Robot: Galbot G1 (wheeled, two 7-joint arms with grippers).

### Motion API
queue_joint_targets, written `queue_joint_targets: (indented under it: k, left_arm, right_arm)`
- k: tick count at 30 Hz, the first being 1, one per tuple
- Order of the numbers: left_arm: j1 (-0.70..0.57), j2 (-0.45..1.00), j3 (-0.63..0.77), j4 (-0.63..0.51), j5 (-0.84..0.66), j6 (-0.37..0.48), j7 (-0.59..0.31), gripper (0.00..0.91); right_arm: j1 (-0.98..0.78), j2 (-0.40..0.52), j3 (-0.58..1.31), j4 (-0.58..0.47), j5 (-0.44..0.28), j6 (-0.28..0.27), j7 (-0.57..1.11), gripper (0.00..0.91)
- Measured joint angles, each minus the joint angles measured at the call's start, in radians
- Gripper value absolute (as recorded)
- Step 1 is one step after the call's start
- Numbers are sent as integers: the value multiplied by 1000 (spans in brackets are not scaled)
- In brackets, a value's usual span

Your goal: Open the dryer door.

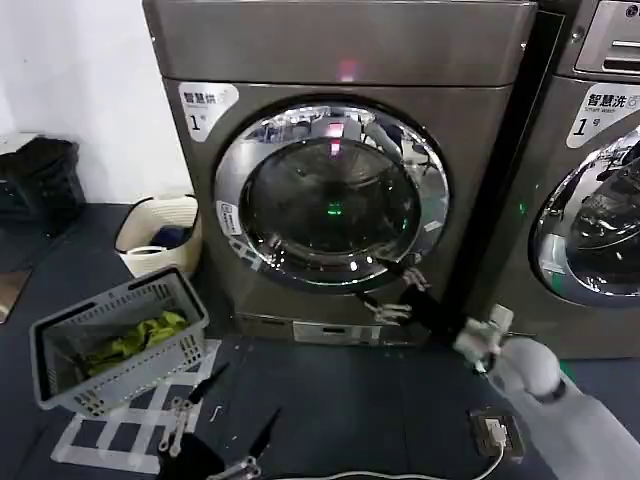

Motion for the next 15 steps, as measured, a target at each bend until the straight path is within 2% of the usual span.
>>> queue_joint_targets:
  k: [15]
  left_arm:
    - [-7, -19, -28, -13, -4, 3, 1, 907]
  right_arm:
    - [291, 158, -234, -269, -6, -12, 22, 907]
